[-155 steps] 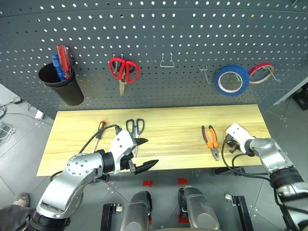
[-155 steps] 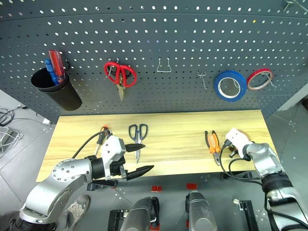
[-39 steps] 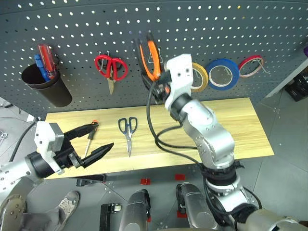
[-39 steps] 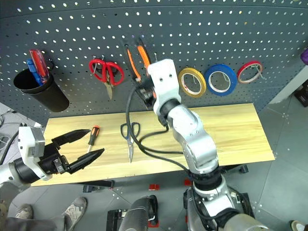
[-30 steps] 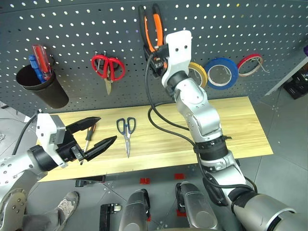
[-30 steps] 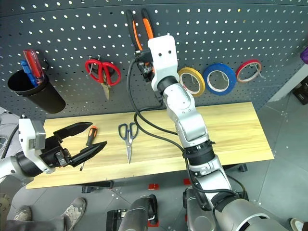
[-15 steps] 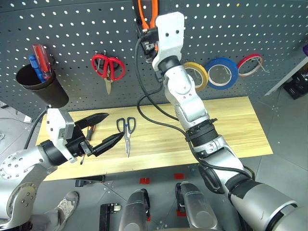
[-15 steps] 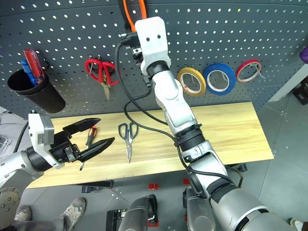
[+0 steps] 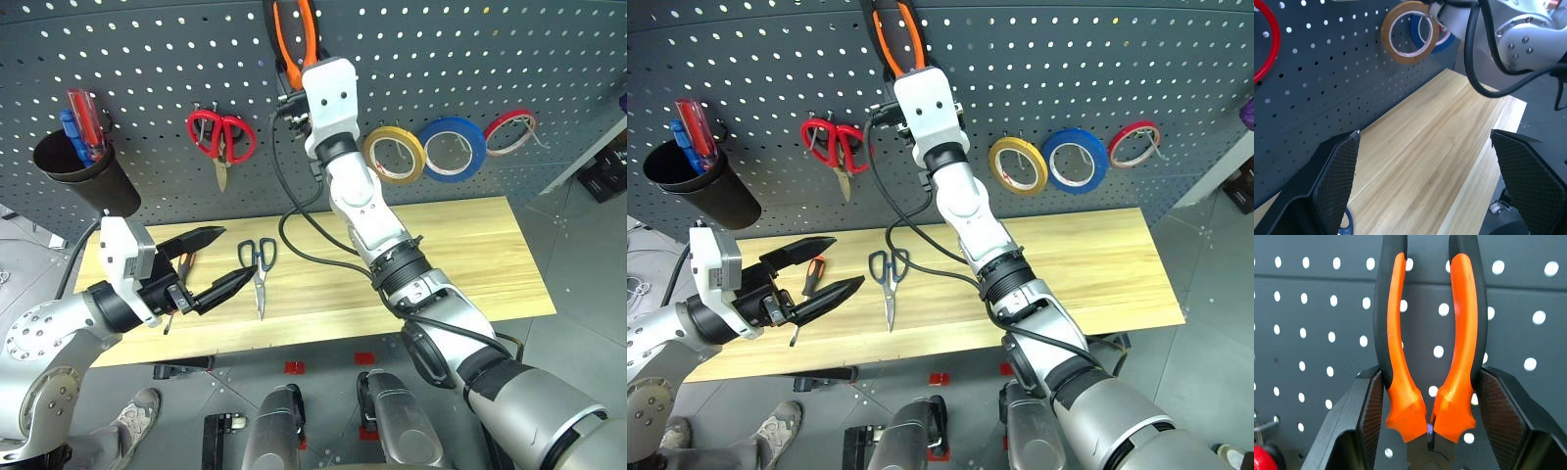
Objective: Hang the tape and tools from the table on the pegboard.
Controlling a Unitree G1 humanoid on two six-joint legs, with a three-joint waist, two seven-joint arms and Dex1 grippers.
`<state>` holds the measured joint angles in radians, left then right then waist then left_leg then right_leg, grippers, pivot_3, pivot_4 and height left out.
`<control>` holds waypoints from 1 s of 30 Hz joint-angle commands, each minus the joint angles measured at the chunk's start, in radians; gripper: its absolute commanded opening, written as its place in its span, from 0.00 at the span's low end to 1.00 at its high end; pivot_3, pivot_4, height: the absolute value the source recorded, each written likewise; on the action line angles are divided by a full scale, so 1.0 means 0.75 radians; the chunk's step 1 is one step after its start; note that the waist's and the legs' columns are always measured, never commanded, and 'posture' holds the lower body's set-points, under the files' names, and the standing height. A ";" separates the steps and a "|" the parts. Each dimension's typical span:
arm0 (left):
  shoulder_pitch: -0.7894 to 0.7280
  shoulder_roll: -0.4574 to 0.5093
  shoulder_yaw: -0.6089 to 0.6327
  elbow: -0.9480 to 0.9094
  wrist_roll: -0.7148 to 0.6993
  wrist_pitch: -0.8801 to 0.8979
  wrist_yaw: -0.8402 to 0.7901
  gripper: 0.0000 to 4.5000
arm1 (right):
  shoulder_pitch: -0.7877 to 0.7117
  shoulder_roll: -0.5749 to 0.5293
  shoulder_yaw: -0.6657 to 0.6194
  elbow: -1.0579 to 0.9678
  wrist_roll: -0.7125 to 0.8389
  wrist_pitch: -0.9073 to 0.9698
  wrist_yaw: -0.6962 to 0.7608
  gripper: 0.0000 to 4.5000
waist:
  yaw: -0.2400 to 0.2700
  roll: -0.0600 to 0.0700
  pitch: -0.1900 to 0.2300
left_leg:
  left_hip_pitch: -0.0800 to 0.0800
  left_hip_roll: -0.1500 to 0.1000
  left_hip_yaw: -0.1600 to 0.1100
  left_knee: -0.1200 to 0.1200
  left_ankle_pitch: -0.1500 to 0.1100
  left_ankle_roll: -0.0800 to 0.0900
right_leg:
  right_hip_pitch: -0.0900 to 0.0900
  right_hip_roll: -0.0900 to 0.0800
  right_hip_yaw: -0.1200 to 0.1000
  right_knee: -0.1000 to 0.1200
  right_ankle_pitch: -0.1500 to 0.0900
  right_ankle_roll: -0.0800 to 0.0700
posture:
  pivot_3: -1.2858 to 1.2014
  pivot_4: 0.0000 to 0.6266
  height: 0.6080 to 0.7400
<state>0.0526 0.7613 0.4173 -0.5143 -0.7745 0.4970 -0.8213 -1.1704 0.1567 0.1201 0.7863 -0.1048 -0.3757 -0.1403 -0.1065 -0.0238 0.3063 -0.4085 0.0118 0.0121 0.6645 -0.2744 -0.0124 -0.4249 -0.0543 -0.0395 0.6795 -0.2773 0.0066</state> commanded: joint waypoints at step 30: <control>0.035 -0.066 -0.053 -0.049 0.088 0.025 0.141 1.00 | 0.325 -0.028 -0.011 -0.355 0.125 0.510 0.261 0.99 | 0.016 0.000 0.000 | 0.004 0.000 -0.001 -0.001 0.002 0.000 | 0.004 0.000 0.000 0.001 0.002 -0.003 | 0.46 0.50 1.00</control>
<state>0.0678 0.7132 0.3780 -0.5172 -0.7189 0.5025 -0.7394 -0.9326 0.1281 0.0929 0.6179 -0.0165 -0.0190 0.0253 -0.0944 -0.0238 0.3064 -0.4052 0.0119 0.0115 0.6639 -0.2727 -0.0120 -0.4219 -0.0542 -0.0398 0.6800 -0.2757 0.0040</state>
